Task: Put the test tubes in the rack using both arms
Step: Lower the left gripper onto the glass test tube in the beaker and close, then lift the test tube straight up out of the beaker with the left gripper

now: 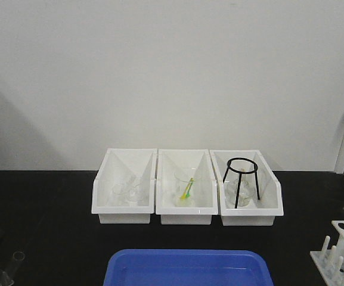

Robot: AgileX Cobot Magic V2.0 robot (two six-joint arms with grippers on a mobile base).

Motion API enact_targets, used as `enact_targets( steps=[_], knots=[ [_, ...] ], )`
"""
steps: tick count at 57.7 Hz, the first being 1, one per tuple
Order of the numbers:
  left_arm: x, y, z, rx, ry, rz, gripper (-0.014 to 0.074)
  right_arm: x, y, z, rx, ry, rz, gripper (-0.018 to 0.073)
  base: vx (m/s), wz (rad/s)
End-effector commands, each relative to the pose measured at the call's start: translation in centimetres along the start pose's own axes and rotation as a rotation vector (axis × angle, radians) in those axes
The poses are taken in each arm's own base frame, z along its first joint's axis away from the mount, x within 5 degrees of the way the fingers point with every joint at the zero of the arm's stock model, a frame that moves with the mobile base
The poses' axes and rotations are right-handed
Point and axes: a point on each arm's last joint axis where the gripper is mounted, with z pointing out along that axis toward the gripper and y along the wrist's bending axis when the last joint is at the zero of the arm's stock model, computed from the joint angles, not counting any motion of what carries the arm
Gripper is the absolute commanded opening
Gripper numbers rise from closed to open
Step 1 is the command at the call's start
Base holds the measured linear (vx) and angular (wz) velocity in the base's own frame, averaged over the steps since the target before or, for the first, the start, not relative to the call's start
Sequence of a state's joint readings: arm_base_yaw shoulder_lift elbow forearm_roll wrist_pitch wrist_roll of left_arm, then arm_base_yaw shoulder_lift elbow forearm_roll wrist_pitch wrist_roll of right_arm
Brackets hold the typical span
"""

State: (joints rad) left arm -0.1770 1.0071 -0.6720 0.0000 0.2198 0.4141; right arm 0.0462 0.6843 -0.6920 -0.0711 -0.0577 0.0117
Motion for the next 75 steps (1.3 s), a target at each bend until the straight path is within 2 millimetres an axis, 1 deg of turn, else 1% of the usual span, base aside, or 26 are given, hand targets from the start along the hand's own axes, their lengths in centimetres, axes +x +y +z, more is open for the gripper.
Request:
enact_targets(
  steps=[1,5,7,11,14,20,23,26,30,37,42,49,62,67,75],
  knots=[
    [0.3,-1.1,0.3,0.025,-0.049,-0.016,0.0571,-1.9,0.0,0.0,0.000,-0.114,-0.021,0.0408,0.00,0.00],
    [1.9,-2.1,0.7,0.044,-0.033,-0.011,0.0571,-1.7,0.0,0.3,-0.001,-0.110,-0.021,0.0387,0.00,0.00],
    [3.1,-2.7,0.9,0.048,-0.025,-0.010,0.0571,-1.7,0.0,0.3,-0.001,-0.112,-0.021,0.0379,0.00,0.00],
    [4.7,-3.3,1.1,0.030,-0.057,-0.010,0.0571,-1.5,0.0,0.6,-0.002,-0.099,-0.021,0.0365,0.00,0.00],
    [6.0,-3.8,1.2,0.013,-0.084,-0.009,0.0571,-1.3,0.0,0.9,-0.002,-0.087,-0.020,0.0362,0.00,0.00],
    [7.3,-4.2,0.8,-0.057,-0.220,-0.011,0.0571,-0.9,0.0,1.3,-0.003,-0.064,-0.013,0.0370,0.00,0.00],
    [7.5,-4.2,0.5,-0.093,-0.293,-0.012,0.0571,-0.8,0.0,1.4,-0.004,-0.055,-0.013,0.0386,0.00,0.00],
    [7.7,-4.2,0.3,-0.112,-0.329,-0.014,0.0571,-0.7,0.0,1.4,-0.004,-0.050,-0.012,0.0410,0.00,0.00],
    [7.7,-4.1,0.6,-0.126,-0.337,-0.030,0.0571,-0.6,0.0,1.6,-0.004,-0.040,-0.011,0.0454,0.00,0.00],
    [7.7,-4.0,1.7,-0.136,-0.315,-0.055,0.0571,-0.5,0.0,1.6,-0.004,-0.031,-0.007,0.0537,0.00,0.00],
    [7.8,-3.9,2.9,-0.145,-0.293,-0.069,0.0571,-0.4,0.0,1.6,-0.004,-0.024,-0.008,0.0568,0.00,0.00],
    [7.9,-3.6,4.6,-0.189,-0.292,-0.106,0.0571,-0.4,0.0,1.6,-0.004,-0.020,-0.011,0.0573,0.00,0.00],
    [7.9,-3.7,7.5,-0.187,-0.269,-0.093,0.0571,-0.1,0.0,1.6,-0.003,0.015,-0.009,0.0573,0.00,0.00],
    [7.9,-3.7,8.2,-0.192,-0.267,-0.090,0.0571,0.0,0.0,1.6,-0.003,0.026,-0.010,0.0573,0.00,0.00],
    [8.0,-3.7,8.8,-0.218,-0.305,-0.082,0.0571,0.1,0.0,1.6,-0.003,0.031,-0.021,0.0573,0.00,0.00]
  ],
)
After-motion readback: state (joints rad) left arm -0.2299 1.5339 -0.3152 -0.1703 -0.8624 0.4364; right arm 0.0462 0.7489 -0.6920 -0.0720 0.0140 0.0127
